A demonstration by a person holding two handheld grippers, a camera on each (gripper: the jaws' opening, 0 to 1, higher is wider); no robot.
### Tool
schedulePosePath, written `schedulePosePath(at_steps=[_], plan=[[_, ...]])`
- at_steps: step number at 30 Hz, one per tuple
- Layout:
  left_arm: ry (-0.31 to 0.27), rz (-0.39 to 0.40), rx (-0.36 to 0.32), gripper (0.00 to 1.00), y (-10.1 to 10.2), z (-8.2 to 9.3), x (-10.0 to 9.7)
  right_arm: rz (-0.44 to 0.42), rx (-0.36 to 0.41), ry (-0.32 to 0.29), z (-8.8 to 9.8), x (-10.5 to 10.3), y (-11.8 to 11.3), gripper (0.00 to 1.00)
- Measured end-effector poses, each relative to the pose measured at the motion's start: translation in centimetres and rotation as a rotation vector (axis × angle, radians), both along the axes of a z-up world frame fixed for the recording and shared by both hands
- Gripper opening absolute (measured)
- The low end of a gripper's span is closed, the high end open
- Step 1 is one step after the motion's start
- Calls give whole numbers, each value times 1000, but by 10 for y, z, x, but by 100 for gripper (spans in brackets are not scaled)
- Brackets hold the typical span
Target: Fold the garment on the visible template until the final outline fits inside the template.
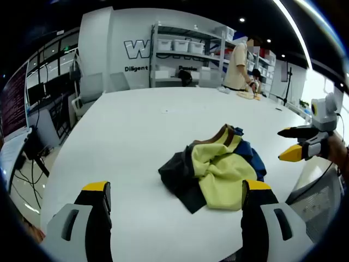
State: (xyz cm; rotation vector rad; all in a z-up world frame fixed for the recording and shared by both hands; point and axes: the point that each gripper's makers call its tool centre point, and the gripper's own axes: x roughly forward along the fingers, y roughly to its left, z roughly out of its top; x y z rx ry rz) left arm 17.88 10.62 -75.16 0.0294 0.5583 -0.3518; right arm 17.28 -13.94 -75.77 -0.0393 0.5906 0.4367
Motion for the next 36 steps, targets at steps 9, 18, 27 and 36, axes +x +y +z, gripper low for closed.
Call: schedulePosePath(at_steps=[9,18,27,36], plan=[[5,-25,9,94,-5,0,0,12,-4,7,-1,-2,1,99],[1,-35,2,94,-7,1,-1,16,-4,7,1,-3,1,99],[-3,-37,9,94,-7,4,-1,25,-10,13,0,-5,2,99],[-7,-35,-4,93,-7,4,0,8,-1,13,0,-2,-2,99]])
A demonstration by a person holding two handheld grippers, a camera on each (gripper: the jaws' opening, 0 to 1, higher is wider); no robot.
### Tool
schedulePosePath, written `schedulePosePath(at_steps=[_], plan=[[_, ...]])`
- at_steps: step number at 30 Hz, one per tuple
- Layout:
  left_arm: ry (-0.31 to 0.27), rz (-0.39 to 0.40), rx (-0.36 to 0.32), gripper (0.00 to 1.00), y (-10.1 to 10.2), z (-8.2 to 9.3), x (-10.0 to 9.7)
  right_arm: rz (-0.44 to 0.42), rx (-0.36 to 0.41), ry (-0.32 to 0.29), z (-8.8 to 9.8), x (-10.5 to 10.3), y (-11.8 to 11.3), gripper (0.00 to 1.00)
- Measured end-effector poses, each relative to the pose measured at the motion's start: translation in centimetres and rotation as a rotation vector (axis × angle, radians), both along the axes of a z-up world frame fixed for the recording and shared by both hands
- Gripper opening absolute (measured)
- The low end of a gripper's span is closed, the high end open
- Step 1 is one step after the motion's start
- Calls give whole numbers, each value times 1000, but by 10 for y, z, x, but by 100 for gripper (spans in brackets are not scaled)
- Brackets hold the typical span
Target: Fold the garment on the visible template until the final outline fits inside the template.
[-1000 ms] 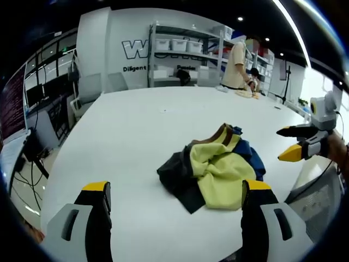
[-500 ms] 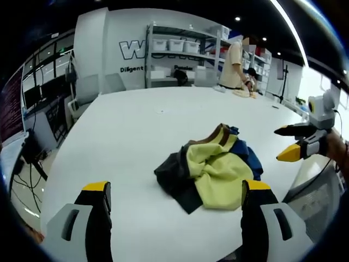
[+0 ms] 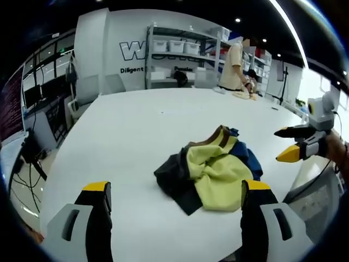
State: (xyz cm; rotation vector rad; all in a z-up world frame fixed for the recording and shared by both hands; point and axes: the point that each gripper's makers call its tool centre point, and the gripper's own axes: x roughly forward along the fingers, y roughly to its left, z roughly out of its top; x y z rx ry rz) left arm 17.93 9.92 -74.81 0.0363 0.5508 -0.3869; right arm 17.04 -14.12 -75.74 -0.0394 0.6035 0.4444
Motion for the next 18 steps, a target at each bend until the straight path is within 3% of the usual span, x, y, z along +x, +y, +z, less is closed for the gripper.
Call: schedulePosePath(at_steps=[18], plan=[[-9,-35,17,88,-4,3,7,13,-1,-27,5,8,-3,99]])
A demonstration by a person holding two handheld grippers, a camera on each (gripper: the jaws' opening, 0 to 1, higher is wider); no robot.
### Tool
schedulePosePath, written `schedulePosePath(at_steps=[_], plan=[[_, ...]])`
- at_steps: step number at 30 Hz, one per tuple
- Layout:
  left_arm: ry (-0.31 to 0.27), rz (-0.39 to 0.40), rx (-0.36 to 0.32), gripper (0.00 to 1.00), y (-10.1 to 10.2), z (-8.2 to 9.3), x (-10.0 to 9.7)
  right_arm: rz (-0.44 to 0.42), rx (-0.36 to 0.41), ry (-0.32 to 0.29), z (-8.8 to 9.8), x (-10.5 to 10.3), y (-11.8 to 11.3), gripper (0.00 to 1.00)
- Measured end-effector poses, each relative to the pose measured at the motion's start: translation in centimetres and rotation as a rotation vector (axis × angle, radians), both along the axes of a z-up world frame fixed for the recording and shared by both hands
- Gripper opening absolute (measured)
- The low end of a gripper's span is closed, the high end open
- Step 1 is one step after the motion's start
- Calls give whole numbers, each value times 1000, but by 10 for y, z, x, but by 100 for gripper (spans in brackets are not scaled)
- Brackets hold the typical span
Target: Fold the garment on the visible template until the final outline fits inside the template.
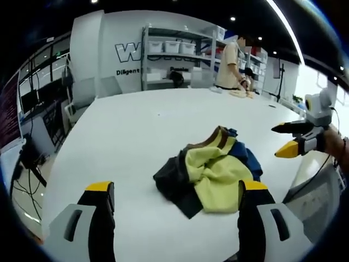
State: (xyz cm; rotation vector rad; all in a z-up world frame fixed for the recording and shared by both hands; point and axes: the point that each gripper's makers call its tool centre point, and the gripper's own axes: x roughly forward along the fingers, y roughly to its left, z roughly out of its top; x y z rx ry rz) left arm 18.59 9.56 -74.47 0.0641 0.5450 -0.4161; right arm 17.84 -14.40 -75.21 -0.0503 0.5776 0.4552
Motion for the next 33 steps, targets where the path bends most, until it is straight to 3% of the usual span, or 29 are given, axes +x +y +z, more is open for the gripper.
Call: schedulePosePath(at_steps=[16,24,28,33], plan=[[-8,-20,3,83,-2,5,19,56,-22,-70,14,20,3,94],[0,-35,2,80,-6,2,33,90,-35,-91,15,37,5,83],[-3,-58,2,68,-8,0,38,88,-28,-85,12,47,5,77],[13,-54,-5,68,-8,-6,47,98,-44,-88,8,57,4,67]])
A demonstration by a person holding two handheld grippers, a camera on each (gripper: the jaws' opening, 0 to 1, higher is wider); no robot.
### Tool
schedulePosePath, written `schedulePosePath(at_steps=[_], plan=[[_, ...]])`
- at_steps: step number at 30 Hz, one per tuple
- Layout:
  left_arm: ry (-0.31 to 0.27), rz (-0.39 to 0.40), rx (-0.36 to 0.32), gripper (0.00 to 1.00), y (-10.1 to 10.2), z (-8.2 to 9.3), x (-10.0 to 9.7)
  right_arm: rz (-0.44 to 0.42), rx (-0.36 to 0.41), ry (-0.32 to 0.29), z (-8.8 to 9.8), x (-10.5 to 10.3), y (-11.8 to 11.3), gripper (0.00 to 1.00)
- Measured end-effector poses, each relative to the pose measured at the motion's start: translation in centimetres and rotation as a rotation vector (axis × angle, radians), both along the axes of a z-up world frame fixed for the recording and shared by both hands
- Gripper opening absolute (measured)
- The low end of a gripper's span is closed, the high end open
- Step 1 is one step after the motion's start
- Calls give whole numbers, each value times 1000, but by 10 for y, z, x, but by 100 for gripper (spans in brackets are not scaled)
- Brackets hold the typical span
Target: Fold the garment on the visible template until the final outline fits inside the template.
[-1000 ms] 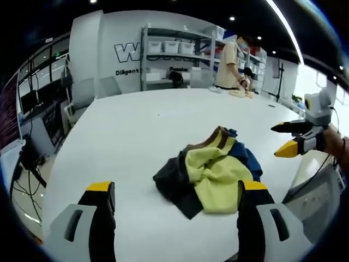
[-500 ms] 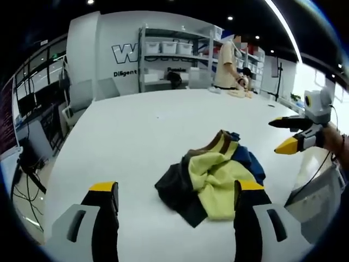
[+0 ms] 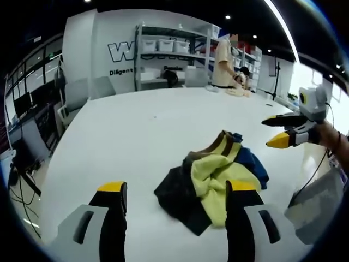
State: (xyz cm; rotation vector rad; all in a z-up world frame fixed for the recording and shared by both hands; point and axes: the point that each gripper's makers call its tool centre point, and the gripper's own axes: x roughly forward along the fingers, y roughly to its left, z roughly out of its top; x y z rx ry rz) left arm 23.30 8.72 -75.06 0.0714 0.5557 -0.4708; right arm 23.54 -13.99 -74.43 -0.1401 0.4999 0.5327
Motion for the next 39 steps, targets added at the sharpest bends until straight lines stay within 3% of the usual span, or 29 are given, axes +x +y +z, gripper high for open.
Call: schedulePosePath(at_steps=[8,15,21,31,34,39], plan=[[45,-39,7,48,-9,-18,9,42,-33,6,-14,17,2,42],[87,-66,-19,34,-22,-33,14,45,-65,18,-27,30,-3,32],[123,-52,-6,34,-23,-47,18,54,-92,38,-42,37,-7,22],[186,-54,-48,13,-29,-61,18,62,-135,37,-58,50,-12,6],[205,-50,-48,12,-30,-67,18,72,-155,32,-62,52,-12,0],[224,-38,-49,8,-28,-72,17,71,-164,19,-61,54,-14,0]])
